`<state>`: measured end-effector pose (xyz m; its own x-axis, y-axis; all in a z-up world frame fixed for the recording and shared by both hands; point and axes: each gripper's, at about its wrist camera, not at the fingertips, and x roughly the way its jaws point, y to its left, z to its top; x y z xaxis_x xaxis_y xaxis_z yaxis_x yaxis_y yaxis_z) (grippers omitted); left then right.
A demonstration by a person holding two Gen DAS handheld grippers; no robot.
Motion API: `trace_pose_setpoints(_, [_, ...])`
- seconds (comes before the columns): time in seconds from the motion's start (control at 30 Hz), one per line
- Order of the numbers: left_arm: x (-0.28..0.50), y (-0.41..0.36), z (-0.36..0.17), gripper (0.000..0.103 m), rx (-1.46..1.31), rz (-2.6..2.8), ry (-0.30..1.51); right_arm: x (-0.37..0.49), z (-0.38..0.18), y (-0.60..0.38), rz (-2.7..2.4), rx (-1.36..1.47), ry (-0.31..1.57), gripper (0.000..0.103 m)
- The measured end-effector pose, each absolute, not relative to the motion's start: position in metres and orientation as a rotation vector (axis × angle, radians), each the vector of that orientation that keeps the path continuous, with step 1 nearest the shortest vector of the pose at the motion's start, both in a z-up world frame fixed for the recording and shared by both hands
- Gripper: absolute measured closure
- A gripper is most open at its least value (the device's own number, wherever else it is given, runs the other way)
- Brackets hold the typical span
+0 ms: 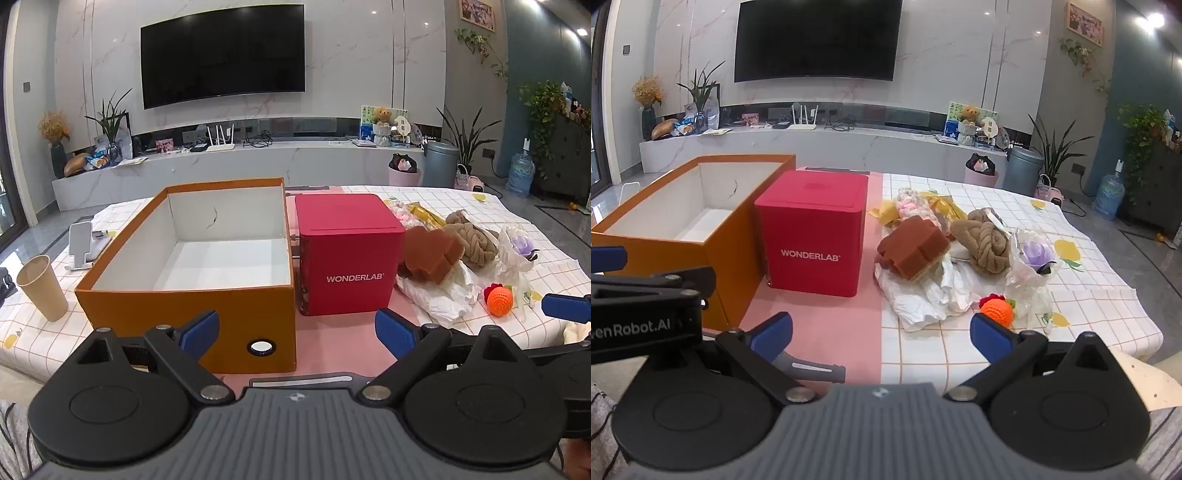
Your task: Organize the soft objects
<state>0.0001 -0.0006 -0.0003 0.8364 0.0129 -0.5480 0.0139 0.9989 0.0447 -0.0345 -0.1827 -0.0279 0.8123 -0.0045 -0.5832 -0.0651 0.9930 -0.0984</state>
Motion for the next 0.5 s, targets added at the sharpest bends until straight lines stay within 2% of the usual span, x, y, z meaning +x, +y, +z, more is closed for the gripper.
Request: trace_pose_setpoints(0.5, [-0.0021,-0.0001,0.0001,0.000,0.015,0.005,0.566,-0.0352,-0.0281,-0.1828,0.031,-0.115,0.621,0.003])
